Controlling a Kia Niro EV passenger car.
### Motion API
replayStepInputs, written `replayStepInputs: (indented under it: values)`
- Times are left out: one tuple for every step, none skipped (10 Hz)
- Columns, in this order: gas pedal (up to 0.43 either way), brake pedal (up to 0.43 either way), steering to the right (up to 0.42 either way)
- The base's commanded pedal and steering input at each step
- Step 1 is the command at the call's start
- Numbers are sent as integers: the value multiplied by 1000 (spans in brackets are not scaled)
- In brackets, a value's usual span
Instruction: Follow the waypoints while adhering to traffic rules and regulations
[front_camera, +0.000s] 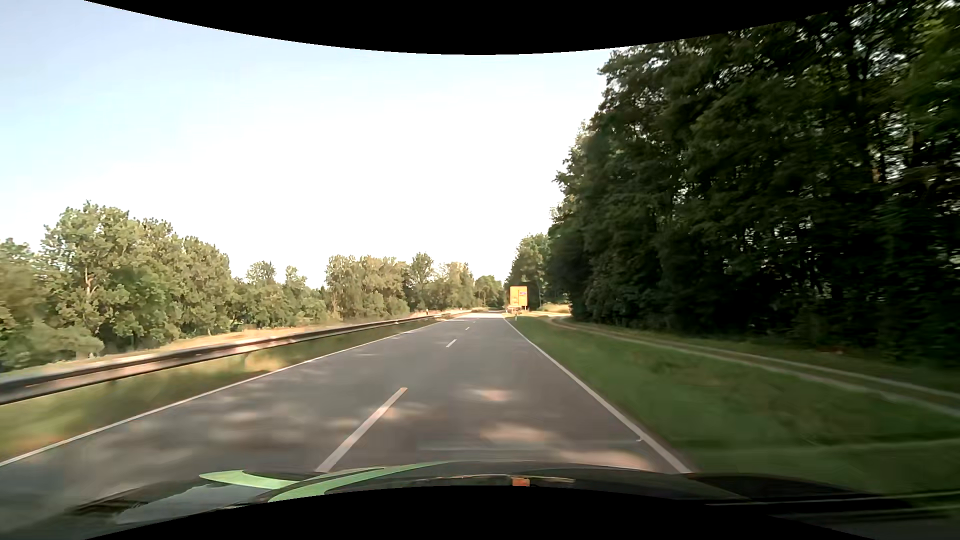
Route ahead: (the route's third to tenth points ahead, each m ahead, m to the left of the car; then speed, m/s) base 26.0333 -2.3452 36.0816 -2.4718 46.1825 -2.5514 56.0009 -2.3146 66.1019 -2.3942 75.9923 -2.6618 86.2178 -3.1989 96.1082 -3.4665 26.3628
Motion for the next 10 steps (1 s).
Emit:
replayStepInputs:
  values:
    - [0,0,1]
    - [0,0,1]
    - [0,0,1]
    - [0,0,1]
    - [0,0,1]
    - [0,0,1]
    - [0,0,1]
    - [0,18,1]
    - [0,43,1]
    - [0,61,1]
